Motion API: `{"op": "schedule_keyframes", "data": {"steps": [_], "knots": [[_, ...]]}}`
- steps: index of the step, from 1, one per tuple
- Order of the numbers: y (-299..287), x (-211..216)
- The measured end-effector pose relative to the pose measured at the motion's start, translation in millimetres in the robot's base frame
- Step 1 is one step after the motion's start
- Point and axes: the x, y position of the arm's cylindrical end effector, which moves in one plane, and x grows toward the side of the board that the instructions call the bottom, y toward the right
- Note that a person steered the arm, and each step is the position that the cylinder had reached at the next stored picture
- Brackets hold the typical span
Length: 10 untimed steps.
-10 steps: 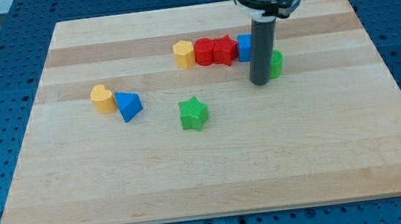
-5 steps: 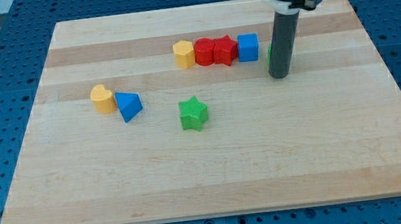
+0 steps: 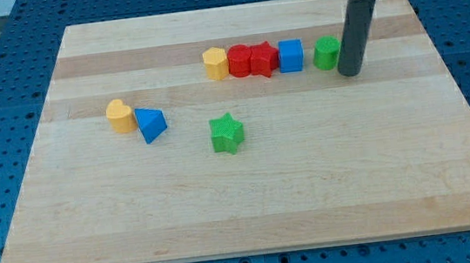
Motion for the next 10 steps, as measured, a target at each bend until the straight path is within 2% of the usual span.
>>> {"op": "schedule_keyframes", "data": {"steps": [2,7,8,10], "knots": [[8,-19],[-11,-18],[-15,27],[-68,132]]}}
